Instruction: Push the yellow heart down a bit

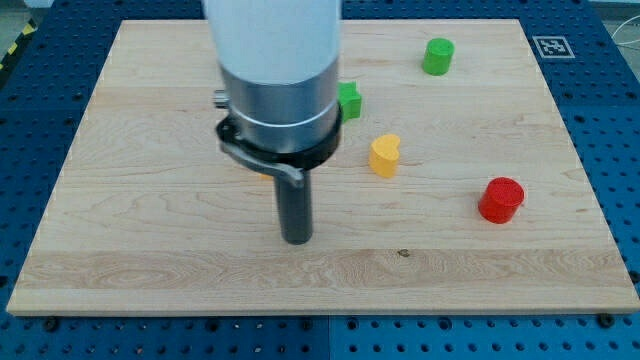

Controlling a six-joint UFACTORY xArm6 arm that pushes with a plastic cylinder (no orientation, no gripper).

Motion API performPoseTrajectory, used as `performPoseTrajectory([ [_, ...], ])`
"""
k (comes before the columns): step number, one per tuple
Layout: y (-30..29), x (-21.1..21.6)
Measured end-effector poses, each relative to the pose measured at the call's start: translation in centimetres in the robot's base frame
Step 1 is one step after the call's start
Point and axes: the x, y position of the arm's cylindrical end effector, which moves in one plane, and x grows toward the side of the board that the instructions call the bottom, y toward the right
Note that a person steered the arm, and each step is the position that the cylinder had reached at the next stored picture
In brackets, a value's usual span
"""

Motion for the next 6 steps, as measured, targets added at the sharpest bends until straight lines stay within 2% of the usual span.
performPoseTrajectory([
  [4,6.3,-11.4],
  [6,10.4,-11.1],
])
